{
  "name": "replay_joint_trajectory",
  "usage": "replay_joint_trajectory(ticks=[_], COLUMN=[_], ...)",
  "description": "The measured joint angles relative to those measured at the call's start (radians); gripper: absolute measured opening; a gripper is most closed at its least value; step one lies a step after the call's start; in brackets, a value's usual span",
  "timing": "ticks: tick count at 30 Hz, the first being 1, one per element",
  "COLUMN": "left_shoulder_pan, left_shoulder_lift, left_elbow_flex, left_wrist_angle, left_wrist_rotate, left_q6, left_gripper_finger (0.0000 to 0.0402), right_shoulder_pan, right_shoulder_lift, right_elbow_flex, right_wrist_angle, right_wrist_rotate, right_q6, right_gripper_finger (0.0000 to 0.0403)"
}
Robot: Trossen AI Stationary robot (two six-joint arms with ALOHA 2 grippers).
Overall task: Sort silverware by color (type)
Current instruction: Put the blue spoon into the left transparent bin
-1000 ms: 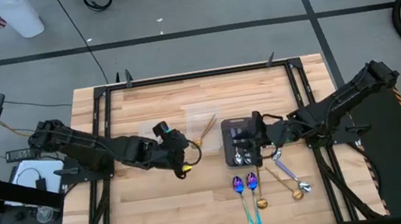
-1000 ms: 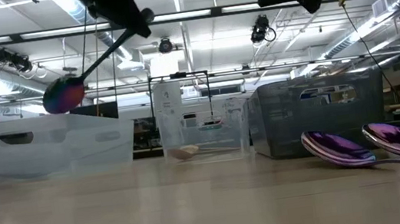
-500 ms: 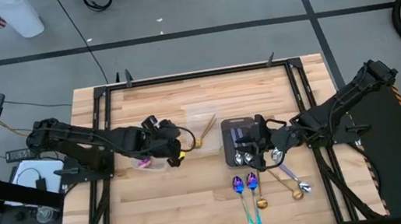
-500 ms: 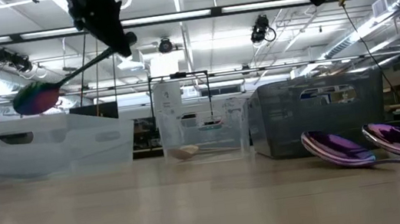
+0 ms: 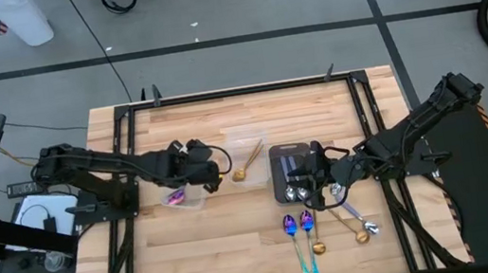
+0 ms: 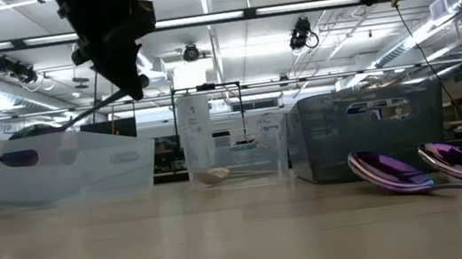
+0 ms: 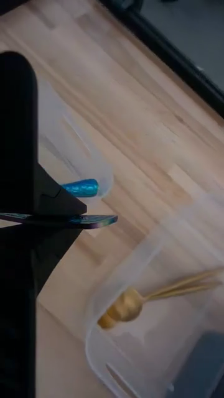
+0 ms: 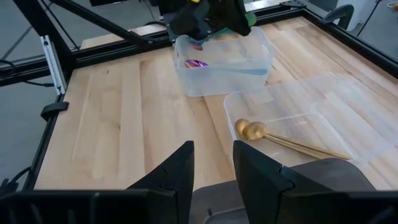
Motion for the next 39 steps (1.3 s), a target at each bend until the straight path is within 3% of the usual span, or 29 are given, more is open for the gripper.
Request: replay_joint_trajectory(ticks=[19,39], left_shoulder_pan=[0.048,0.091], left_shoulder_lift=[0.002,0.003], left_elbow_flex=[-0.106,-0.106], left_wrist_angle=[0.063,0.039], left_wrist_rotate=[0.039,0.122], left_q6=[-0.239,-0.204], left_gripper_finger=[0.0014,0.0039], right_shoulder_pan=[0.003,0.003], right_shoulder_lift=[0.0,0.0], right_elbow_flex=[0.0,0.0], right_wrist_angle=[0.0,-0.001], right_wrist_rotate=[0.0,-0.001], right_q6=[-0.003,-0.019], right_gripper_finger=[0.0122,0.0122])
